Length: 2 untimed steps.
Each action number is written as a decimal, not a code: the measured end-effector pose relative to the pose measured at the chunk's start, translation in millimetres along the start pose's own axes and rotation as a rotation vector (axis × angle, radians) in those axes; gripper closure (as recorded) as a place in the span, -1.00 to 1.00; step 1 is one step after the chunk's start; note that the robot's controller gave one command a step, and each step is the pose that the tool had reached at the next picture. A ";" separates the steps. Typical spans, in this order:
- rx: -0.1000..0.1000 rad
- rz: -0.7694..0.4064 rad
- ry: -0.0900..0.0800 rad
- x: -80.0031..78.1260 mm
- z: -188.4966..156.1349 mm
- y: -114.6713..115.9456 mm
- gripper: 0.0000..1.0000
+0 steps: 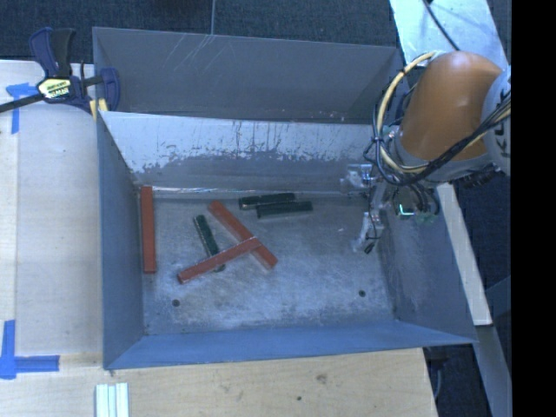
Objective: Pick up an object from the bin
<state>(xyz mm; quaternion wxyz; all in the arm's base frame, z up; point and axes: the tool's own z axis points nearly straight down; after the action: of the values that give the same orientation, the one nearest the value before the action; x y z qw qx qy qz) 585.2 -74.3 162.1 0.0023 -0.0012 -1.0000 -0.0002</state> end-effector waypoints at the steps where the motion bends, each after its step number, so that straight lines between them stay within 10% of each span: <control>1: -0.004 0.182 -0.010 -9.4 -3.6 88.4 -1.00; 2: 0.000 0.377 -0.001 -35.6 85.9 105.5 -1.00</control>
Offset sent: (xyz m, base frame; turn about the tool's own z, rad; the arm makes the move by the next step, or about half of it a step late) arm 0.0086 0.0847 0.0032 0.1869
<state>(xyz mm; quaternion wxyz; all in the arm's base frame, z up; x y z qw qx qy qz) 620.6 31.2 76.0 0.0019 -0.1884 -0.9821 0.0002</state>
